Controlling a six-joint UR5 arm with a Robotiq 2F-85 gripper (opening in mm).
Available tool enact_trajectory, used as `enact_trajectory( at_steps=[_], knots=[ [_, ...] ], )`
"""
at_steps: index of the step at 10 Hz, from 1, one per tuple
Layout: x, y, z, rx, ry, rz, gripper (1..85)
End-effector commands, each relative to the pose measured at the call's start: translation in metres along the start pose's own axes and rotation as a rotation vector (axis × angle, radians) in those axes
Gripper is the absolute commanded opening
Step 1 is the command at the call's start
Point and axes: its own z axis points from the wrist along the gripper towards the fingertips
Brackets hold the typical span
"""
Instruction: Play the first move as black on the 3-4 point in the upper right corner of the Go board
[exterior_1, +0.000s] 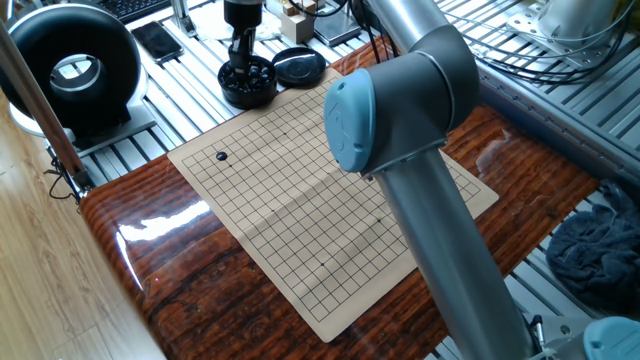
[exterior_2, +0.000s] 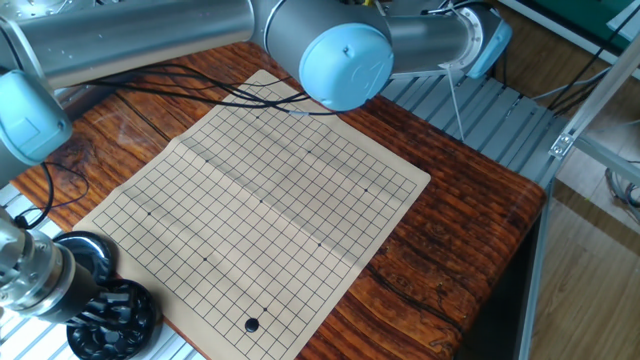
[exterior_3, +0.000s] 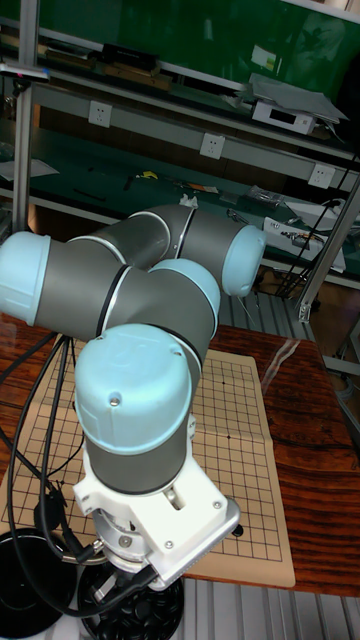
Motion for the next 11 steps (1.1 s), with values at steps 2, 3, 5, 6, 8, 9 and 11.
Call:
enact_trajectory(
  at_steps=[2,3,5,6,8,9,11],
  knots=[
    [0.0,-0.0012,0.0008,-0.002,-0.003,-0.006,24.7],
    [-0.0003,-0.0016,0.0016,-0.002,-0.003,-0.006,24.7],
    [-0.0007,-0.001,0.0021,-0.006,-0.004,-0.007,24.7],
    [-0.0006,0.0003,0.0018,-0.011,-0.004,-0.012,24.7],
    [-0.0016,0.0018,0.0018,-0.018,-0.01,-0.017,24.7],
    [-0.0016,0.0024,0.0018,-0.02,-0.01,-0.019,24.7],
    [-0.0025,0.0035,0.0016,-0.025,-0.014,-0.018,24.7]
  ],
)
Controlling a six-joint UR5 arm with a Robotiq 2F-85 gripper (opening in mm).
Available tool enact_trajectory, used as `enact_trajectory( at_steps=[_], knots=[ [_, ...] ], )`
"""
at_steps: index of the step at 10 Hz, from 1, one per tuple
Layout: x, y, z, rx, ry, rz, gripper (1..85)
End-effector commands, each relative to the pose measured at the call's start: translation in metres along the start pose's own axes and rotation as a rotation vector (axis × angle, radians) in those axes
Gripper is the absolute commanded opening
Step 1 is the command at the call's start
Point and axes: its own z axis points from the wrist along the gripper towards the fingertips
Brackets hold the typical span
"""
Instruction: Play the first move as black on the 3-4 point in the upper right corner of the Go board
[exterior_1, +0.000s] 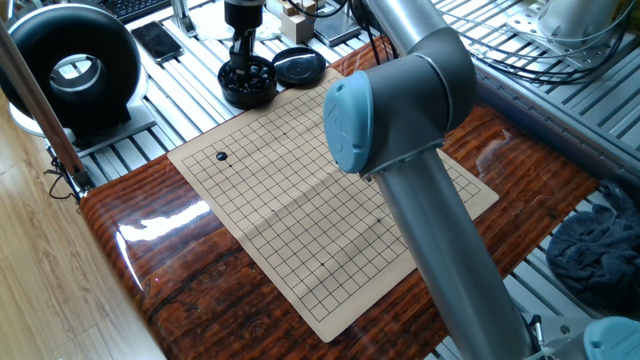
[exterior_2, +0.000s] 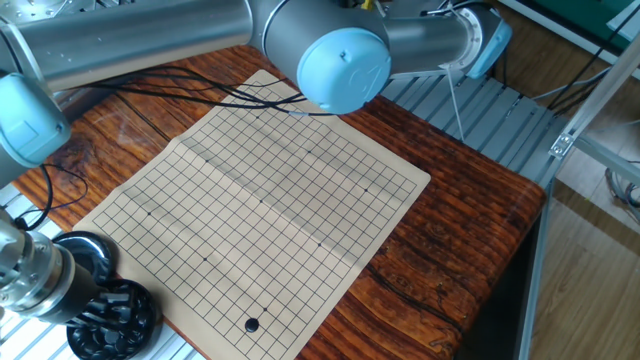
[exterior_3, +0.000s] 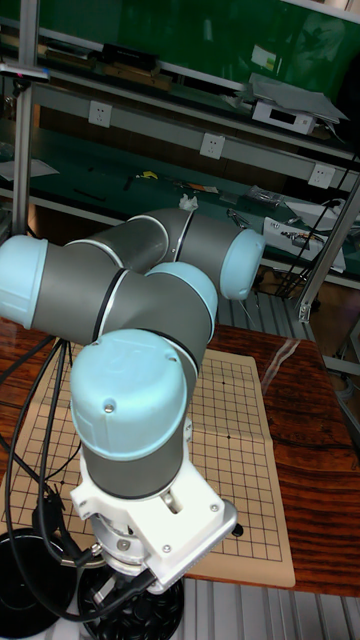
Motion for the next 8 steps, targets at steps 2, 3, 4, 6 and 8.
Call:
enact_trajectory(
  at_steps=[2,3,4,6,8],
  knots=[
    [-0.004,0.006,-0.003,-0.023,-0.019,0.003,24.7],
    [-0.003,0.004,-0.005,-0.011,-0.017,0.001,25.7],
    [-0.001,-0.003,-0.007,0.028,-0.003,0.002,25.7],
    [0.0,-0.005,-0.009,0.042,0.002,0.0,25.7],
    [0.002,0.0,-0.009,0.024,0.009,0.001,26.0]
  ],
)
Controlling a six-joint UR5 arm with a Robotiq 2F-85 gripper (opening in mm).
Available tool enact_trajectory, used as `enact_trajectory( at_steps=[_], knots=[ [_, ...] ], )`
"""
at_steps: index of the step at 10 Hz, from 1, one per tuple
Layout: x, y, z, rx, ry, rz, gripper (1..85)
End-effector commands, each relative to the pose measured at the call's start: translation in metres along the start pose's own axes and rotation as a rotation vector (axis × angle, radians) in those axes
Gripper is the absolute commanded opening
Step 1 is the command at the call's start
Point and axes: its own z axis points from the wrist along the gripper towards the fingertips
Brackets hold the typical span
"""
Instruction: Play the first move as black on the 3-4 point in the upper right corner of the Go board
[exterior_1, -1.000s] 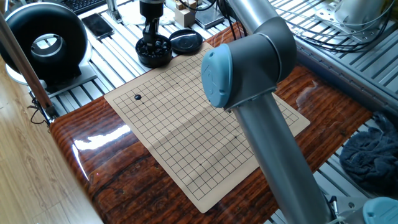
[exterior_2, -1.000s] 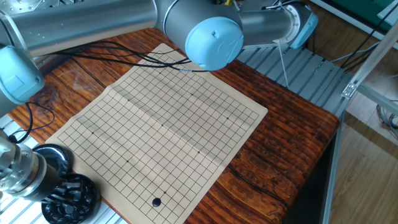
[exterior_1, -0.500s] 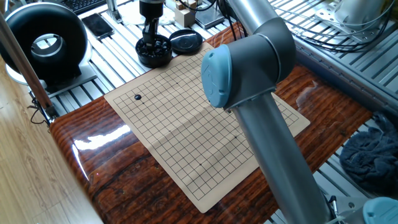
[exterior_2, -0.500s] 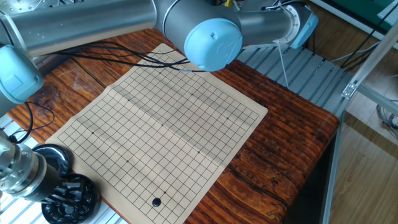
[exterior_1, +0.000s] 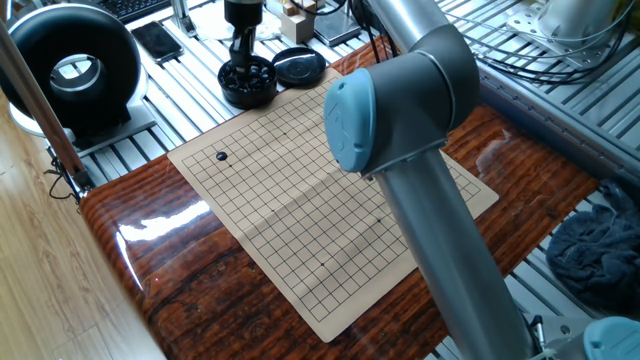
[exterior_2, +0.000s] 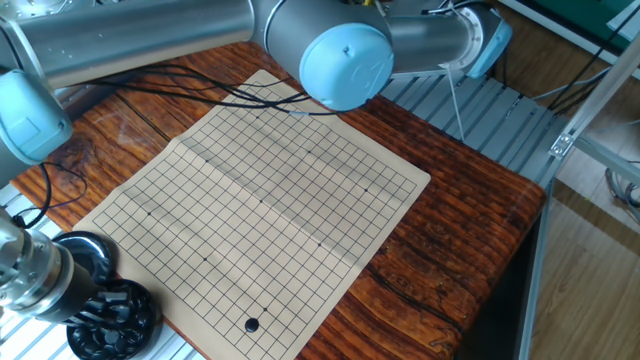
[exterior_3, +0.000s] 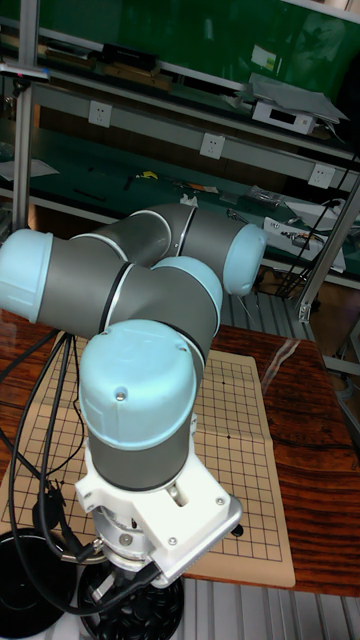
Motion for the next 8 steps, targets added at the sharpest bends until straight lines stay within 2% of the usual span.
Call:
enact_trajectory(
  at_steps=[1,8],
  knots=[
    [0.0025,0.0052,-0.0024,-0.015,0.007,-0.003,26.0],
    [0.0066,0.0088,0.0002,-0.037,0.023,-0.027,26.0]
  ],
)
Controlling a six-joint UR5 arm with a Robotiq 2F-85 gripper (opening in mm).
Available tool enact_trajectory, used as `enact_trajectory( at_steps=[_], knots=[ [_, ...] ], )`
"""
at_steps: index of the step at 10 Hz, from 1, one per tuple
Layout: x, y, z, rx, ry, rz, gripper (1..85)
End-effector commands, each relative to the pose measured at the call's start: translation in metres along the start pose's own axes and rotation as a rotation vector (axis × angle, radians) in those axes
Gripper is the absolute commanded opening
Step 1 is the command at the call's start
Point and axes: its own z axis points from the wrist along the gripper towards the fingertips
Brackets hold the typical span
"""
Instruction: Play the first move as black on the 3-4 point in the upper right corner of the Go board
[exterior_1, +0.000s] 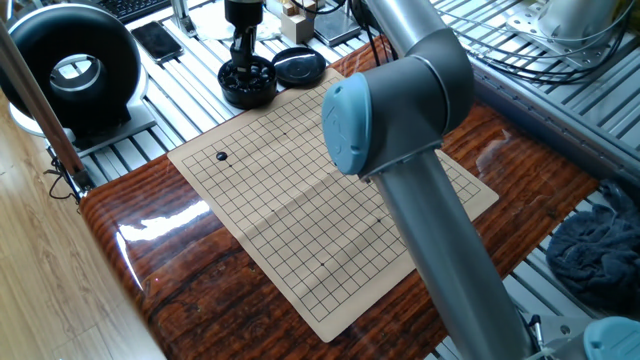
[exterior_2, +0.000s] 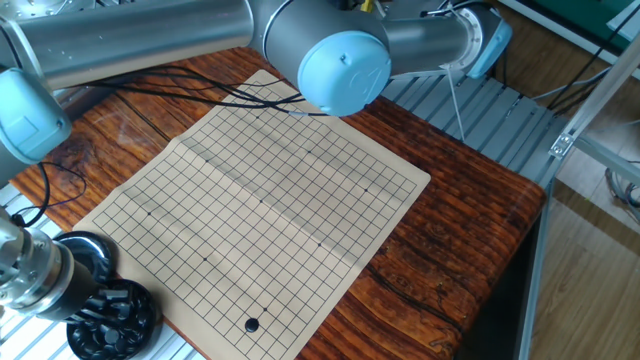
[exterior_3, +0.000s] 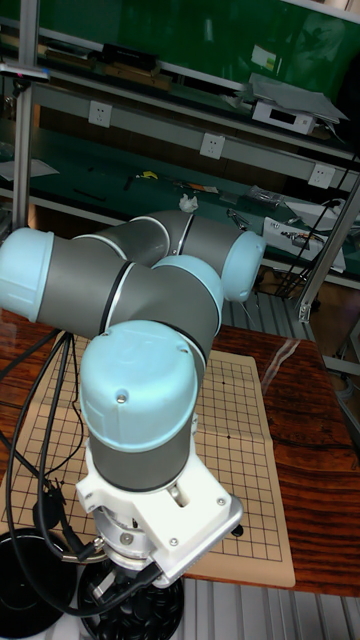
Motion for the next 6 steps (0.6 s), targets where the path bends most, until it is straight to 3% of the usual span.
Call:
enact_trajectory(
  at_steps=[1,3,4,6],
  knots=[
    [0.004,0.008,0.002,-0.036,0.012,-0.028,26.0],
    [0.001,0.011,0.003,-0.052,0.004,-0.025,26.3],
    [0.001,0.004,0.002,-0.022,0.003,-0.02,26.7],
    [-0.007,0.004,0.0,-0.014,-0.025,0.014,26.7]
  ],
)
